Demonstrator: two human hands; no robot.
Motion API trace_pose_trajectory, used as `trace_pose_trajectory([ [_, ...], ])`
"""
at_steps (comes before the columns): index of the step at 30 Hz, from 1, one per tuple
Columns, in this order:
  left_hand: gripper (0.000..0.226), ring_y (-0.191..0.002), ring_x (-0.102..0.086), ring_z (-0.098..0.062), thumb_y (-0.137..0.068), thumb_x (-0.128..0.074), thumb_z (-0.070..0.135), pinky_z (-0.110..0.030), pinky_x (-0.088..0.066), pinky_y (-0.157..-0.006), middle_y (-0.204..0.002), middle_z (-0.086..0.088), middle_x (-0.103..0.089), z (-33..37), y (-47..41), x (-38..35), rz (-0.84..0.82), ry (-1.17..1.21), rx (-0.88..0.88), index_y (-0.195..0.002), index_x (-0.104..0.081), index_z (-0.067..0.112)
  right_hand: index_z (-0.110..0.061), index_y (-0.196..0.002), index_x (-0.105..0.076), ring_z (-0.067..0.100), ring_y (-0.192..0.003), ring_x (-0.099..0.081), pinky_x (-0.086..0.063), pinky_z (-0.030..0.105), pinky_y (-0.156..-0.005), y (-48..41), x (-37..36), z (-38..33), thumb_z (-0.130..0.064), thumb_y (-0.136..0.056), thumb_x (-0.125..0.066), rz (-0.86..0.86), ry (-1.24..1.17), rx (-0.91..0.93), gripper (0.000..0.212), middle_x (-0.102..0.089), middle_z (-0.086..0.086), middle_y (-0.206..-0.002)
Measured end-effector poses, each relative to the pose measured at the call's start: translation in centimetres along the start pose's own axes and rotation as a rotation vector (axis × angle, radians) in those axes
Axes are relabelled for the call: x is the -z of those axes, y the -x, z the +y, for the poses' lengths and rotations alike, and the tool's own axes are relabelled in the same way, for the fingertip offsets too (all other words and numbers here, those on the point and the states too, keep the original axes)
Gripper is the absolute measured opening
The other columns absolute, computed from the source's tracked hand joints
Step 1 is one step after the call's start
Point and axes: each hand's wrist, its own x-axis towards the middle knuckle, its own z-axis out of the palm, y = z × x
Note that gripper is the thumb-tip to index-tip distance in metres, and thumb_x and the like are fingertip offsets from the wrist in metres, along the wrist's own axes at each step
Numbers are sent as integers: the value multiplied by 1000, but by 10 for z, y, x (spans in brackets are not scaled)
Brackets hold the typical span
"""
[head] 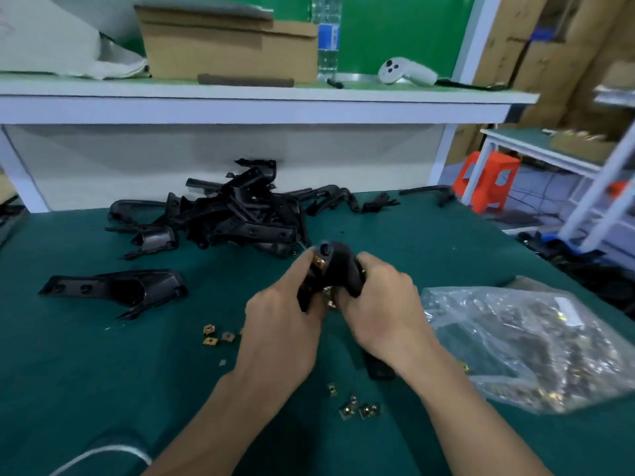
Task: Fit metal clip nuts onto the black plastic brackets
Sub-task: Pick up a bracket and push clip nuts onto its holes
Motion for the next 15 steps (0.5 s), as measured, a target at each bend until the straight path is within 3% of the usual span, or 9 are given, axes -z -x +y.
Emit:
trace_pose_trajectory([
  [3, 66, -85, -66, -2, -93, -67, 10, -23, -52, -76, -98, 22, -74, 34, -22, -22, -58, 101, -84, -145, -48, 46, -28, -71, -48, 18, -63, -50, -40, 29, -55, -1, 55, 23, -27, -82, -63, -18, -124, -85, 18, -53, -6, -60],
  [6, 53, -89, -59, 23, -95, -66, 19, 2, -42, -72, -85, 51, -61, 82, -40, -57, -188, 290, -147, -128, -50, 57, -15, -81, -60, 28, -70, -58, -49, 42, -70, 13, 111, 54, -23, -82, -64, -3, -339, -200, 9, -63, 10, -71],
  [8, 41, -88, -56, 30, -93, -69, 21, 7, -37, -73, -77, 56, -55, 115, -48, -88, -267, 416, -114, -121, -64, 51, -11, -86, -65, 24, -69, -55, -45, 41, -70, 30, 143, 78, -21, -83, -65, 41, -477, -281, 10, -61, 12, -73],
  [11, 38, -75, -66, 15, -86, -71, 24, -5, -49, -65, -77, 38, -69, 168, -49, -142, -487, 504, -48, -103, -71, 58, -10, -94, -69, 22, -70, -58, -44, 36, -69, 62, 187, 117, -12, -88, -63, 126, -645, -434, 9, -64, 10, -78],
  [13, 30, -62, -67, 0, -80, -73, 25, -19, -53, -59, -81, 15, -78, 198, -43, -180, -592, 551, 25, -105, -77, 41, -15, -92, -73, 23, -69, -59, -46, 32, -61, 87, 209, 142, -8, -88, -64, 180, -778, -520, 12, -68, 15, -84],
  [15, 23, -52, -63, -8, -75, -75, 22, -25, -52, -55, -76, 2, -78, 224, -34, -217, -666, 584, 139, -96, -80, 30, -16, -99, -75, 25, -70, -61, -49, 29, -56, 111, 223, 167, -4, -89, -63, 257, -909, -597, 20, -72, 22, -95],
])
